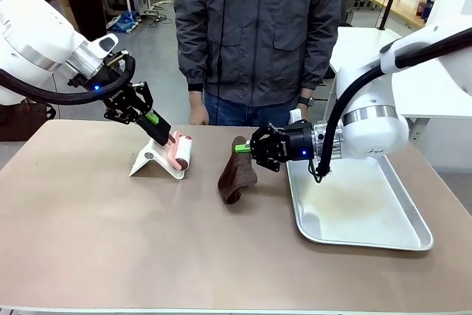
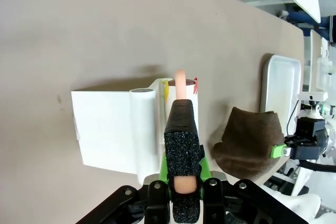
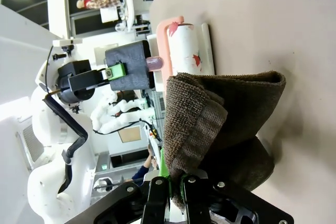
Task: Clean the surface of the table.
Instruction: Return the Lint Roller and towel to their original positions.
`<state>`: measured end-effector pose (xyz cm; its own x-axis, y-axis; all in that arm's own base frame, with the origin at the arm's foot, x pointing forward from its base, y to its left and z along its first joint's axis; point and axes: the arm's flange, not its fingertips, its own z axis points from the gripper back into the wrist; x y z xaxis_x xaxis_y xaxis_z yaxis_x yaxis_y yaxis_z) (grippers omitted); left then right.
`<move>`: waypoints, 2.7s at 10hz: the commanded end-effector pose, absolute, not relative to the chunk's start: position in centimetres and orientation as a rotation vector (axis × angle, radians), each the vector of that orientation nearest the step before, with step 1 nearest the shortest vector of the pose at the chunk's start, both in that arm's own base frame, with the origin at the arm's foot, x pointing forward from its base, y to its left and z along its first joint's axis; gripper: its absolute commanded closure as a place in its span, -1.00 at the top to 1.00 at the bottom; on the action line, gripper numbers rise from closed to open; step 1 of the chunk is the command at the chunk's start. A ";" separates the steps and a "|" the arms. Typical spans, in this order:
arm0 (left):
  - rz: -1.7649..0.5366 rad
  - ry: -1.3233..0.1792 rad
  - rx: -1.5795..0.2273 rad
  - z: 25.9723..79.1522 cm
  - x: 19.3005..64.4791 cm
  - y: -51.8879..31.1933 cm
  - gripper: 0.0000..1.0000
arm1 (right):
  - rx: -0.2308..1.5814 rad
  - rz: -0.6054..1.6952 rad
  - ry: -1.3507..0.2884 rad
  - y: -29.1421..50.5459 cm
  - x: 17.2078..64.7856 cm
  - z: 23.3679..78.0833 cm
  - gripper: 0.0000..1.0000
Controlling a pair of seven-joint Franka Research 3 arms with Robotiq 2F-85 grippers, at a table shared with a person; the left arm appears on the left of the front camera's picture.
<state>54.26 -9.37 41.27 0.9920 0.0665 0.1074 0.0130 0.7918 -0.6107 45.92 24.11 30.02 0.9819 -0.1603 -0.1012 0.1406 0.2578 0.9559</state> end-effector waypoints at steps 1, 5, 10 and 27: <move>0.017 -0.137 -0.680 40.9 54.0 -9.1 -0.55 | 1.296 -0.203 -0.007 24.4 46.3 30.3 -0.84; -0.005 -0.117 -0.690 40.6 53.8 -9.4 -0.55 | 1.294 -0.202 0.001 24.7 46.5 30.2 -0.84; 0.007 -0.127 -0.673 39.9 53.6 -9.1 -0.55 | 1.284 -0.197 0.016 24.9 46.5 30.2 -0.84; 0.032 -0.193 -0.639 39.6 53.1 -8.7 1.00 | 1.257 -0.196 0.073 25.2 46.9 29.6 0.37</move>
<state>53.47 -9.03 39.74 0.9850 0.0933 0.1454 0.0133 0.7982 -0.6022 46.22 24.86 29.26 0.9840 -0.1107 -0.1393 0.1656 0.2830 0.9447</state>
